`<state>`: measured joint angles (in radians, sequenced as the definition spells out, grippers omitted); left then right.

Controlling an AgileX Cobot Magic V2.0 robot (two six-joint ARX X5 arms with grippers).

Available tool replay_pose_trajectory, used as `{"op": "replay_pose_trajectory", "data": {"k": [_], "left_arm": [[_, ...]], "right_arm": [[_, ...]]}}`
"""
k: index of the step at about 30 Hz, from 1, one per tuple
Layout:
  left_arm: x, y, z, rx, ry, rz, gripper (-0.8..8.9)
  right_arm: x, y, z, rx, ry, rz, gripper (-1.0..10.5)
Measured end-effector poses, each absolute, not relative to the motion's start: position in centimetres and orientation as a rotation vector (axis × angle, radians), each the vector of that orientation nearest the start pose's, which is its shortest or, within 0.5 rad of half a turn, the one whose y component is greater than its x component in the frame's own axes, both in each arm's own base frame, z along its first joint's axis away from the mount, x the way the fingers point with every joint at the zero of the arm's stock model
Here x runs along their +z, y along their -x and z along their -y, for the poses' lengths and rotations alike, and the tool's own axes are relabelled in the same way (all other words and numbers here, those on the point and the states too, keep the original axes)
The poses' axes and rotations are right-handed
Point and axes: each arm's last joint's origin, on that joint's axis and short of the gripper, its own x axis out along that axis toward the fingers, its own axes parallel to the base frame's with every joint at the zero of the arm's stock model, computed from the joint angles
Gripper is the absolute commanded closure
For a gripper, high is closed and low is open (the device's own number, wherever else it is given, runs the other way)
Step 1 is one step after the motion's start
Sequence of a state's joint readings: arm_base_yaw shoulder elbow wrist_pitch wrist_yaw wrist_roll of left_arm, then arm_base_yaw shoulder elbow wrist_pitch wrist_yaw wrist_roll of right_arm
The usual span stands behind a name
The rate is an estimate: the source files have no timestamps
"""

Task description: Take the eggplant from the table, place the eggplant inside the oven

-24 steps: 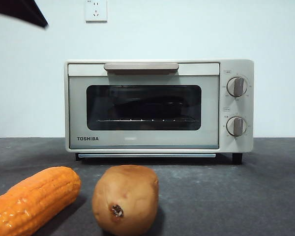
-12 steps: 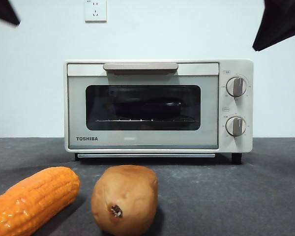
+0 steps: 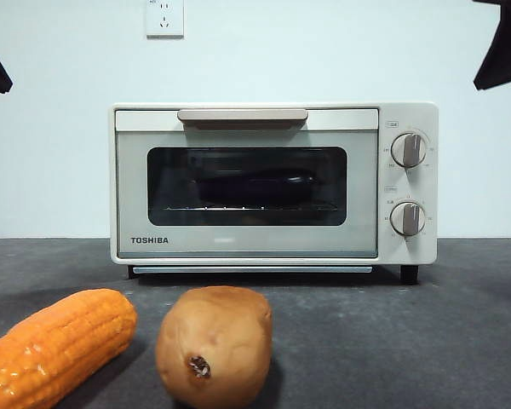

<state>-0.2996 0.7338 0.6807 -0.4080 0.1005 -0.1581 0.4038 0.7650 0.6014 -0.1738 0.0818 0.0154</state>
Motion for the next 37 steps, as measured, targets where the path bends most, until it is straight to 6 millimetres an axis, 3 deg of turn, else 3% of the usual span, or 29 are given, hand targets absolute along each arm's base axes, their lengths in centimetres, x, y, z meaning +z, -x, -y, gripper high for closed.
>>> {"op": "replay_pose_trajectory", "data": {"k": [12,20,25,30,37], "left_arm": [[28.8,-15.0,5.0,-0.361,0.112,-0.44,8.1],[29.0,-10.8,3.5,-0.348,0.086,-0.15,8.1],[26.3,-9.1,2.4,-0.27,0.029,0.03,8.1],[21.9,-9.0,1.7,-0.197,-0.021,0.013,8.1],[18.1,-9.2,1.2,-0.146,-0.017,-0.007,8.1]], "right_arm": [[28.0,-16.1,-6.6,0.318,0.049,-0.265,9.4],[28.0,-16.1,-6.6,0.318,0.049,-0.265,9.4],[28.0,-16.1,-6.6,0.318,0.049,-0.265,9.4],[28.0,-16.1,-6.6,0.318,0.049,-0.265,9.4],[28.0,-16.1,-6.6,0.318,0.049,-0.263,9.4]]}}
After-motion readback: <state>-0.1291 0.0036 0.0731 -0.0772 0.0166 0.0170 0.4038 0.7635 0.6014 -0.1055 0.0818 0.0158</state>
